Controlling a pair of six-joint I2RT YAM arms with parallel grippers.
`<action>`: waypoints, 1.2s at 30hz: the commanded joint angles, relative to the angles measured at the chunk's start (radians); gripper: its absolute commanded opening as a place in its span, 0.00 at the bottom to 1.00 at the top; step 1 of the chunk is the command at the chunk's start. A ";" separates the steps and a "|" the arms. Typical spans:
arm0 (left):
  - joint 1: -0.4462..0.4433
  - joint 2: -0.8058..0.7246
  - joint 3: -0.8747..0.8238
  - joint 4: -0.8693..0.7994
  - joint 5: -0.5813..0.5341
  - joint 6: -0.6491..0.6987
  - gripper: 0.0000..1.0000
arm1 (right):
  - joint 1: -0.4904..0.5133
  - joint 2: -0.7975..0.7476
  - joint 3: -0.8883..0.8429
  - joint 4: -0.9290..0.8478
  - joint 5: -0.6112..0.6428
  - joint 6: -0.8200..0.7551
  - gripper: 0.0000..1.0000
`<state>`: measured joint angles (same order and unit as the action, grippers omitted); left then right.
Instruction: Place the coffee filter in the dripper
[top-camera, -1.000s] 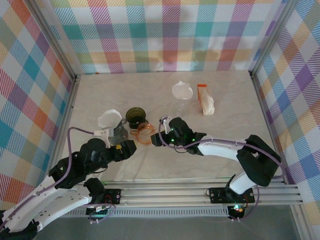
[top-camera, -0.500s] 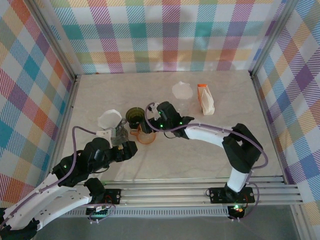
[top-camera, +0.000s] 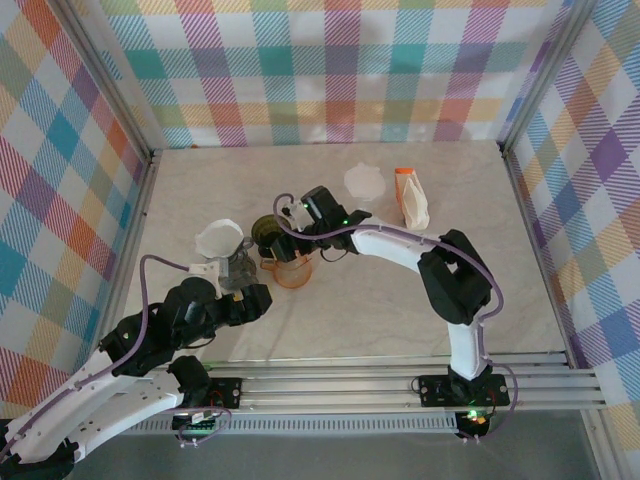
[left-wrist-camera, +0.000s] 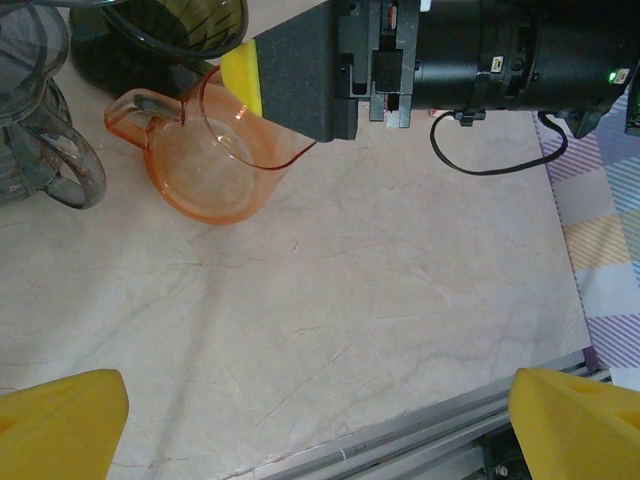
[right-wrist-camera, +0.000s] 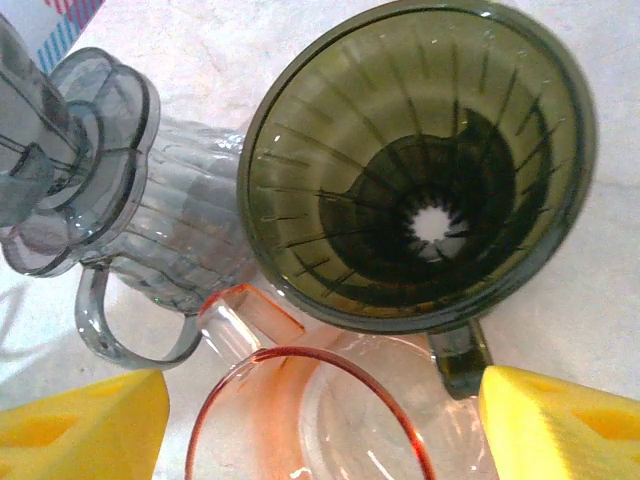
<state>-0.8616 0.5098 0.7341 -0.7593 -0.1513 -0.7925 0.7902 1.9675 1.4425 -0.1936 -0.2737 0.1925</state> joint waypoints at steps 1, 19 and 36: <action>-0.001 -0.015 -0.002 -0.022 -0.015 0.018 0.98 | 0.000 0.006 0.003 -0.042 -0.083 -0.011 0.81; -0.001 -0.037 -0.005 -0.035 -0.018 0.016 0.97 | 0.069 -0.100 -0.102 -0.070 0.041 -0.084 0.99; -0.001 -0.041 -0.004 -0.037 -0.027 0.013 0.97 | 0.151 -0.051 -0.048 -0.100 0.200 -0.195 0.99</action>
<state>-0.8616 0.4744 0.7334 -0.7876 -0.1596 -0.7925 0.9318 1.8999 1.3510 -0.2775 -0.0956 0.0280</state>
